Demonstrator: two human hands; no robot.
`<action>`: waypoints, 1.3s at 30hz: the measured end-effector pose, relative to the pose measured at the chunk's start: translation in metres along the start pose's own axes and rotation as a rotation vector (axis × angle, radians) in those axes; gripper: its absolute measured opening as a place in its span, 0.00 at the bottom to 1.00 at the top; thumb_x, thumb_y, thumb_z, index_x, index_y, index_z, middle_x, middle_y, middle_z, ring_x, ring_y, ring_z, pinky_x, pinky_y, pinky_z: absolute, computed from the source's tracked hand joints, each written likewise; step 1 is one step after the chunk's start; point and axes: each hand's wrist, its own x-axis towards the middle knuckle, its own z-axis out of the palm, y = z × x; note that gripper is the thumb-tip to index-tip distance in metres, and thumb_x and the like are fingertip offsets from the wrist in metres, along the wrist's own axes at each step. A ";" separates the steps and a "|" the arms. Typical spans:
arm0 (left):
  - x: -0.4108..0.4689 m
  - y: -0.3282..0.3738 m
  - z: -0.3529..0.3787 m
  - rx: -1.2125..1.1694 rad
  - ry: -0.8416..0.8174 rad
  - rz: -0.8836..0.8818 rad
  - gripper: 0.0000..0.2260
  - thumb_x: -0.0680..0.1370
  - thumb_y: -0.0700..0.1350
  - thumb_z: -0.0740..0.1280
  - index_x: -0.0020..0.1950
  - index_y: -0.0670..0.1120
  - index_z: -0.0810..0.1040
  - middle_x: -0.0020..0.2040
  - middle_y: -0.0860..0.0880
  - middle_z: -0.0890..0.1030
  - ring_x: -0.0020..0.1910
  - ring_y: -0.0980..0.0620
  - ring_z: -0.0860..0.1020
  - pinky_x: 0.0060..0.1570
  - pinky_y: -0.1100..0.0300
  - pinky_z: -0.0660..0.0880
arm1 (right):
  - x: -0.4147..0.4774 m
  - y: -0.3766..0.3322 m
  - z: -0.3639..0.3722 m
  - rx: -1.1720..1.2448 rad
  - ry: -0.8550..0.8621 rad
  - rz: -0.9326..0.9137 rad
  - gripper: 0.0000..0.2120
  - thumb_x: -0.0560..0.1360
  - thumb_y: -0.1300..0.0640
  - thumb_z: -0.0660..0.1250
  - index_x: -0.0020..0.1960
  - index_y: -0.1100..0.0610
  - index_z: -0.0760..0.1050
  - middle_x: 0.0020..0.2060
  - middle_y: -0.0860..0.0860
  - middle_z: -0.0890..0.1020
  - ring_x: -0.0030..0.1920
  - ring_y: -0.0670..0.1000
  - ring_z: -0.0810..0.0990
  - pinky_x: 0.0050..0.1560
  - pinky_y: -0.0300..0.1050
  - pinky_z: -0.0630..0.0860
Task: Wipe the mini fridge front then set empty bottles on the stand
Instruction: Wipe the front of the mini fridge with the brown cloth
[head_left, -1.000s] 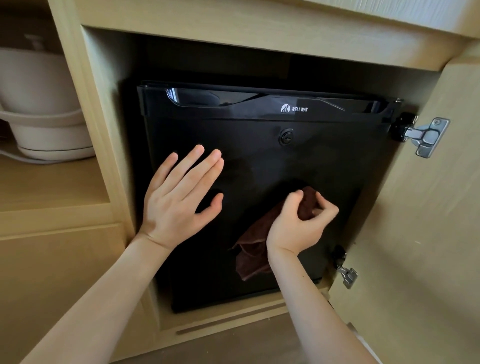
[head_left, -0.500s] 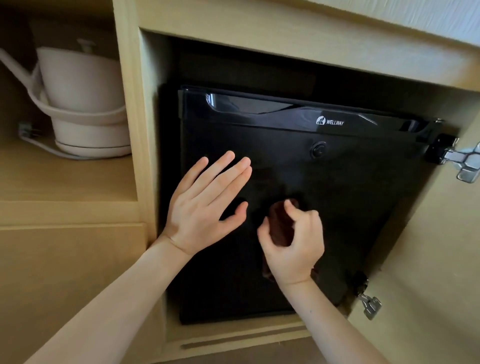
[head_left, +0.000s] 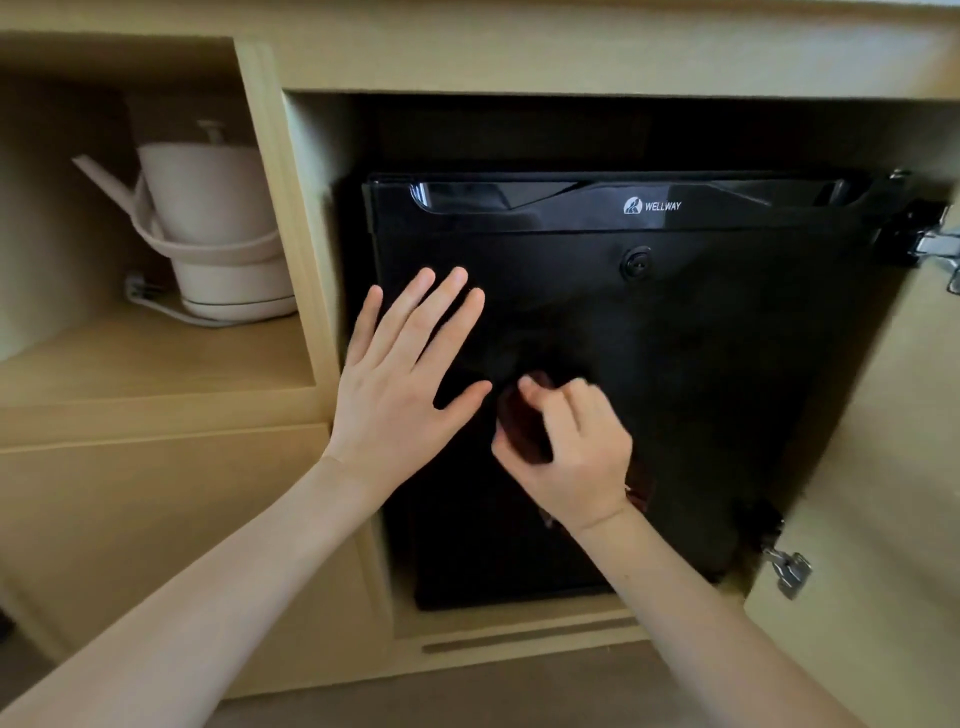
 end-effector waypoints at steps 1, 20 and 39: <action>-0.001 0.001 -0.003 -0.007 -0.023 -0.013 0.32 0.78 0.53 0.70 0.79 0.47 0.64 0.79 0.49 0.62 0.80 0.49 0.55 0.79 0.47 0.50 | -0.017 0.000 -0.002 -0.023 -0.079 -0.122 0.14 0.73 0.52 0.74 0.54 0.59 0.81 0.36 0.54 0.79 0.35 0.54 0.76 0.35 0.45 0.76; -0.002 -0.013 -0.023 0.200 -0.186 0.143 0.34 0.79 0.56 0.65 0.81 0.46 0.57 0.81 0.47 0.57 0.81 0.47 0.53 0.78 0.49 0.52 | -0.039 -0.001 0.005 0.046 -0.017 0.095 0.10 0.72 0.54 0.75 0.45 0.61 0.83 0.35 0.52 0.79 0.33 0.51 0.78 0.35 0.40 0.77; 0.002 -0.010 -0.027 0.175 -0.226 0.166 0.37 0.77 0.55 0.68 0.81 0.44 0.57 0.81 0.46 0.56 0.81 0.45 0.52 0.79 0.46 0.50 | -0.023 -0.114 0.065 0.293 0.499 1.156 0.15 0.71 0.42 0.72 0.54 0.41 0.70 0.42 0.38 0.73 0.44 0.42 0.79 0.40 0.26 0.72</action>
